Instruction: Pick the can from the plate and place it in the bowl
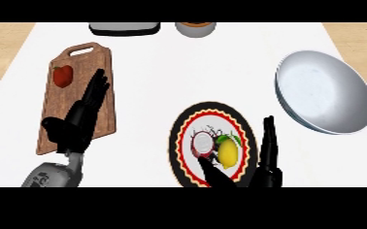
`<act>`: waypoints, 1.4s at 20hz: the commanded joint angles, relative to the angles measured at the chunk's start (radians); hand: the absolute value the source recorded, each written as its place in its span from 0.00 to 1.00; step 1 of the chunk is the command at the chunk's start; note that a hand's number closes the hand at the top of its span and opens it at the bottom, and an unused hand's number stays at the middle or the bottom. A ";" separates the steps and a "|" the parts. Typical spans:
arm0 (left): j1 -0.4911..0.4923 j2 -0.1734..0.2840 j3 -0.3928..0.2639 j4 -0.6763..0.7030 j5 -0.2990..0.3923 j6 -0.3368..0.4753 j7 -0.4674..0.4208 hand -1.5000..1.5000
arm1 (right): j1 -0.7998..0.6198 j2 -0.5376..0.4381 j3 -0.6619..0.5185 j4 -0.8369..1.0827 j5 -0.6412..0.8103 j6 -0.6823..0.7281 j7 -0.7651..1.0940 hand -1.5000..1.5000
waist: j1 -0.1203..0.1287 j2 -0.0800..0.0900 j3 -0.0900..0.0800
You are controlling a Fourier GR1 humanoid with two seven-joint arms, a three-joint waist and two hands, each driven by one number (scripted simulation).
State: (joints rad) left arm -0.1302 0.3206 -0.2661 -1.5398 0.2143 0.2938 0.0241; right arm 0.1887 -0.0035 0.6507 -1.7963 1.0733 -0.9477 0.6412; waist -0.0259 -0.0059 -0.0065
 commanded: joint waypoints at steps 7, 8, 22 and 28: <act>-0.037 -0.056 -0.040 0.005 -0.041 0.022 0.018 0.50 | -0.079 0.003 0.122 -0.090 0.202 0.309 0.616 0.00 | 0.024 0.006 0.003; -0.053 -0.030 -0.015 -0.016 -0.026 0.009 0.046 0.50 | -0.087 0.003 0.138 -0.105 0.213 0.331 0.679 0.00 | 0.026 0.005 0.004; -0.032 -0.066 -0.006 -0.055 -0.053 0.003 0.076 0.50 | -0.155 0.003 0.183 -0.112 0.147 0.310 0.715 0.00 | 0.025 0.003 0.007; -0.084 -0.077 0.021 0.020 -0.076 -0.002 0.056 0.50 | -0.188 0.003 0.227 0.030 0.132 0.110 0.688 0.00 | 0.025 0.006 0.007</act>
State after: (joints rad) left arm -0.1786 0.2617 -0.2467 -1.5247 0.1610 0.2695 0.0536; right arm 0.0111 -0.0100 0.8448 -1.8085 1.2062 -0.6948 1.1666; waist 0.0008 -0.0004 -0.0003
